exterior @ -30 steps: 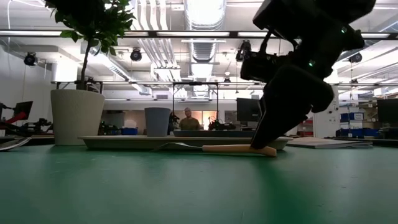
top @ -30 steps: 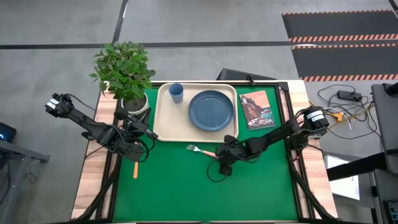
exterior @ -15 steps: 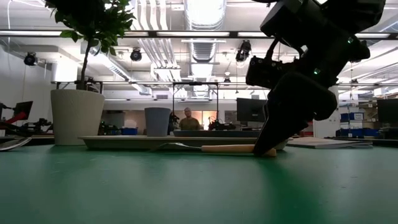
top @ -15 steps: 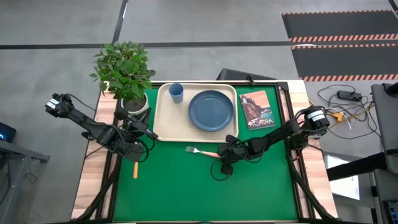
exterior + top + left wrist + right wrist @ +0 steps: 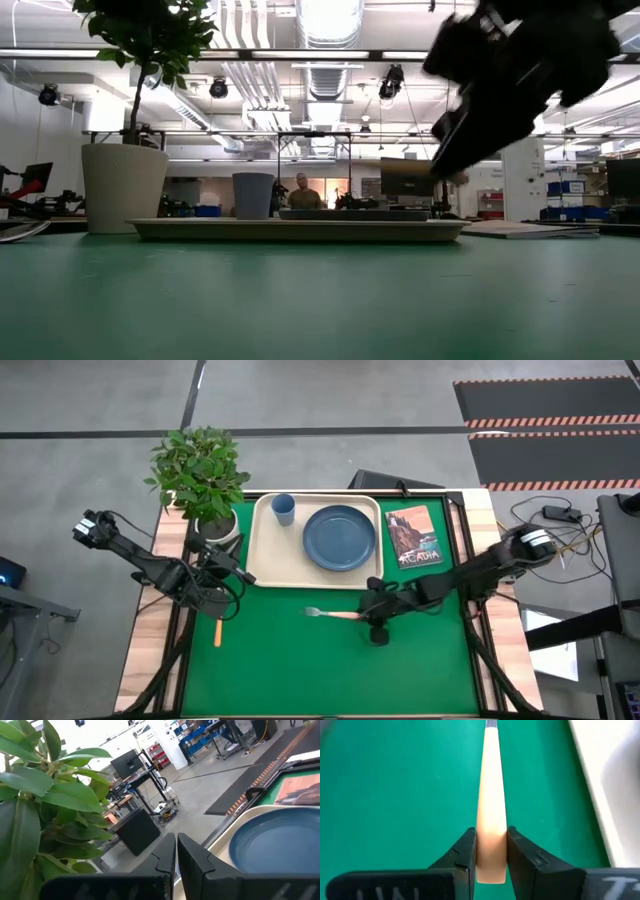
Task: Pick and place plate/cup/fork/spoon on tray
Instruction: Put the orange fork on the white food tray
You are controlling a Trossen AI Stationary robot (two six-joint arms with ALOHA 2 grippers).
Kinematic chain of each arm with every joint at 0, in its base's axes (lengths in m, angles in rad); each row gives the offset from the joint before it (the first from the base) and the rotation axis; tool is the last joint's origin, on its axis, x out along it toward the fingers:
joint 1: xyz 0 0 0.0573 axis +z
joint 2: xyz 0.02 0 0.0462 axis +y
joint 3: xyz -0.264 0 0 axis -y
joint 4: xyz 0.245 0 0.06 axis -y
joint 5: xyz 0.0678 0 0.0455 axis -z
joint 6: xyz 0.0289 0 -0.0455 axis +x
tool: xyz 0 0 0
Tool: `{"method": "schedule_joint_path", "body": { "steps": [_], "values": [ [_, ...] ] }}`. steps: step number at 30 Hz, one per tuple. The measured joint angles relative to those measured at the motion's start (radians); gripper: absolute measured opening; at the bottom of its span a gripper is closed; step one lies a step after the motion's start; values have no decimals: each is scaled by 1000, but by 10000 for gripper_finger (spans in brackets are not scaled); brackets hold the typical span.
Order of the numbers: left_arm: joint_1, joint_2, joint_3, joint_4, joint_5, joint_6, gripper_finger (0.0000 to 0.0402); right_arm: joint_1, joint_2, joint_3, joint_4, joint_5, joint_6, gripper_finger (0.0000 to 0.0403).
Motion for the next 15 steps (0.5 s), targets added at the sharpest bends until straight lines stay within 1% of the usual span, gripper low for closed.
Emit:
{"method": "schedule_joint_path", "body": {
  "steps": [2, 5, 8, 10, 12, 15],
  "values": [
    [0, 1, 3, 6, 7, -2, 0, 10, -70, -59, 81, -1, -5, 66],
    [0, 3, 6, 30, 43, -4, 0, 21, -167, -173, 262, -2, -29, 66],
    [0, 4, 6, 112, 64, -5, 0, 21, -239, -287, 481, -4, -71, 66],
    [0, 4, 6, 179, 101, -5, 0, 19, -275, -345, 618, -21, -106, 66],
    [-2, 4, 6, 238, 176, -5, 0, 19, -298, -390, 737, -31, -137, 66],
    [-2, 9, 5, 322, 326, 10, 0, 16, -326, -430, 852, -87, -180, 66]
  ]
}}
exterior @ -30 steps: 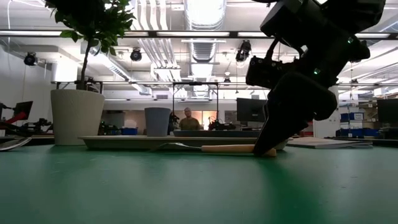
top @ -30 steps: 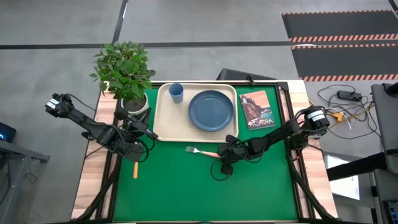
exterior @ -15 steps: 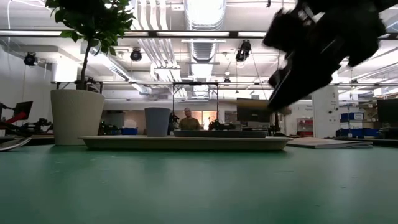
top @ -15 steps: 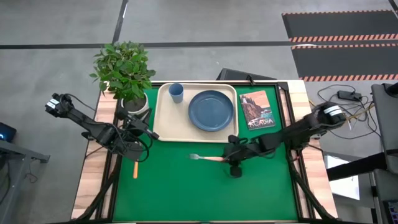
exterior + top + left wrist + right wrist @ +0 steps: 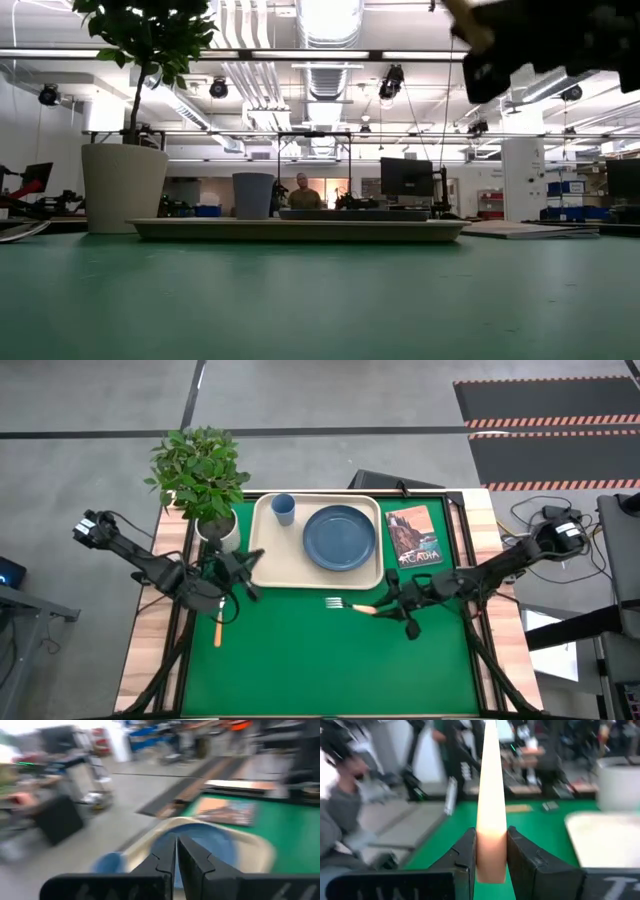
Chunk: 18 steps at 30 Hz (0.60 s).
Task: Pick and place plate/cup/fork/spoon on tray
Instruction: Put the orange fork on the white food tray
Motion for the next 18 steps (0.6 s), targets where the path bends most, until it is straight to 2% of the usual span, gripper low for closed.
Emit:
{"method": "schedule_joint_path", "body": {
  "steps": [4, 10, 15, 18],
  "values": [
    [-5, 34, -1, 197, 183, 108, 0, -12, -26, -12, 86, -106, -25, 66],
    [-12, 157, -3, 592, 409, 351, 0, -55, -33, -1, 179, -287, -70, 66],
    [-15, 277, 9, 815, 492, 434, 0, -103, -30, 22, 199, -399, -93, 66],
    [-15, 342, 14, 927, 500, 434, 0, -117, -29, 27, 212, -412, -108, 66]
  ]
}}
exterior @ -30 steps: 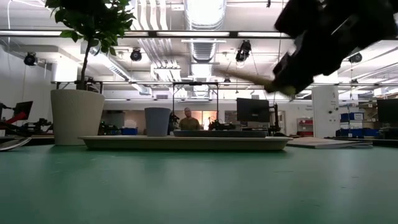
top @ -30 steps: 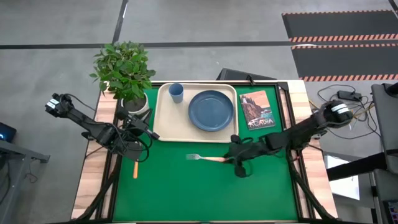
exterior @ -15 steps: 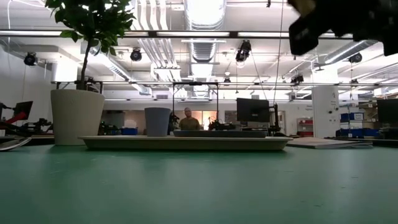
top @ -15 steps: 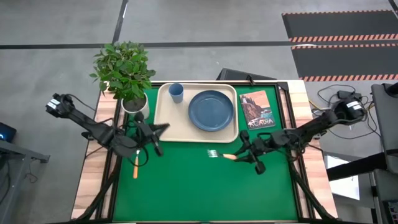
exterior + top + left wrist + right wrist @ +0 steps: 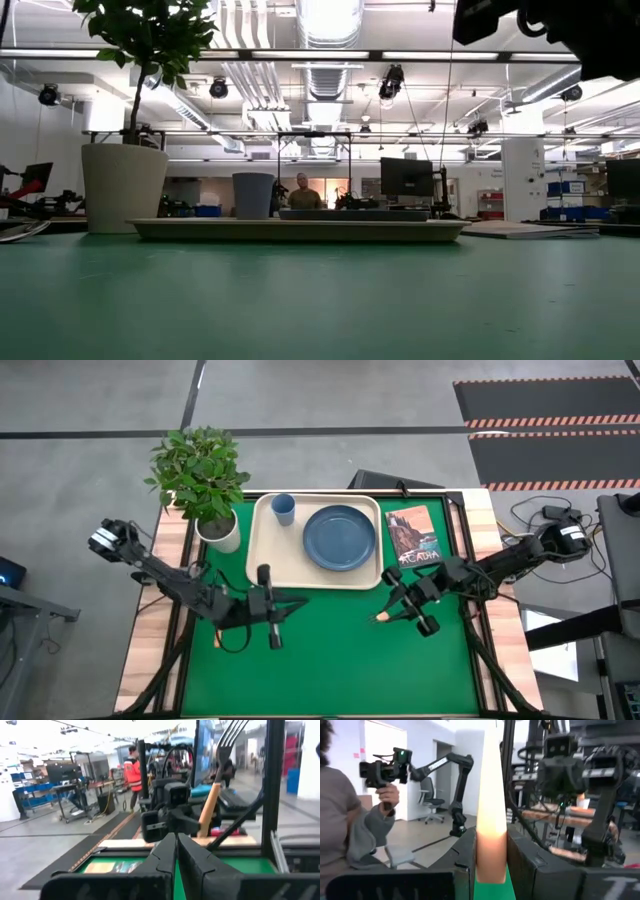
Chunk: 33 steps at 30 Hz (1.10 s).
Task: Pick and place plate/cup/fork/spoon on tray
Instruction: Put the orange fork on the white food tray
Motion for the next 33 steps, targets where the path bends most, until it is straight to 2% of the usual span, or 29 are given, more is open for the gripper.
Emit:
{"method": "schedule_joint_path", "body": {
  "steps": [7, 12, 18, 22, 24, 29, 33],
  "values": [
    [9, 134, 3, 248, 53, 16, 0, -1, 5, 0, 63, 4, -38, 66],
    [29, 241, 32, 438, 147, 102, 0, -7, 14, 0, 72, 32, -11, 66],
    [75, 312, 97, 480, 248, 127, 11, -9, 53, 48, 58, 25, 98, 66],
    [101, 328, 120, 479, 264, 122, 63, -9, 109, 108, 57, -100, 160, 66],
    [104, 330, 126, 482, 302, 122, 99, -8, 132, 133, 58, -130, 182, 66],
    [103, 337, 148, 484, 329, 122, 178, -9, 201, 173, 62, -129, 200, 66],
    [111, 365, 166, 480, 376, 123, 203, -8, 276, 212, 64, -123, 204, 66]
  ]
}}
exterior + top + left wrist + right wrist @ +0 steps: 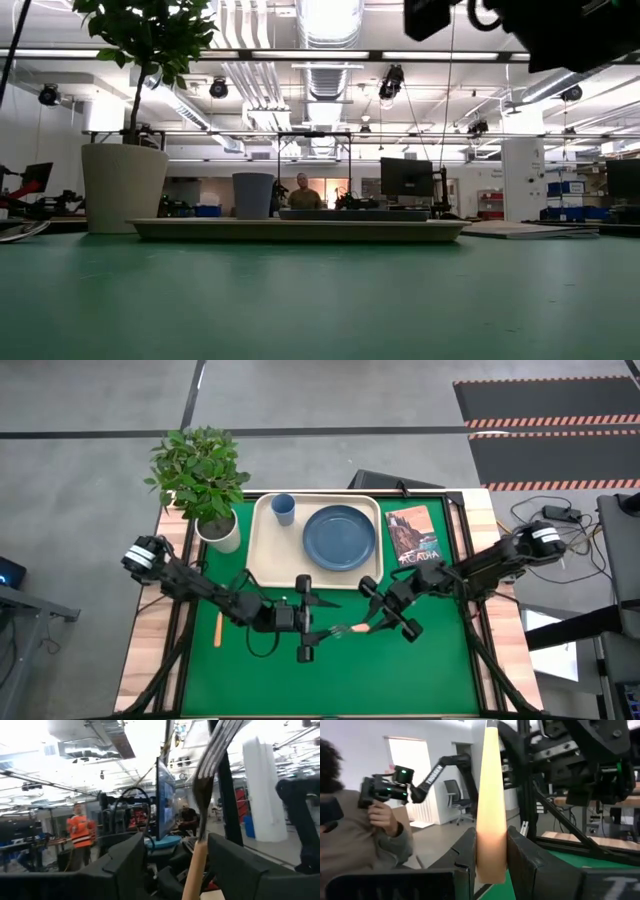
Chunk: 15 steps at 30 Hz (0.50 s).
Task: Pick and place plate/cup/fork/spoon on tray
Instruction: Put the orange fork on the white food tray
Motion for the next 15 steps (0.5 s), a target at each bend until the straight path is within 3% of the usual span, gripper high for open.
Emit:
{"method": "schedule_joint_path", "body": {
  "steps": [9, 15],
  "values": [
    [3, 33, 24, -1, 18, -2, 205, 0, 94, 69, -1, 7, -30, 66],
    [3, 33, 23, -22, 10, -2, 205, 0, 94, 64, 33, 82, -97, 66]
  ]
}}
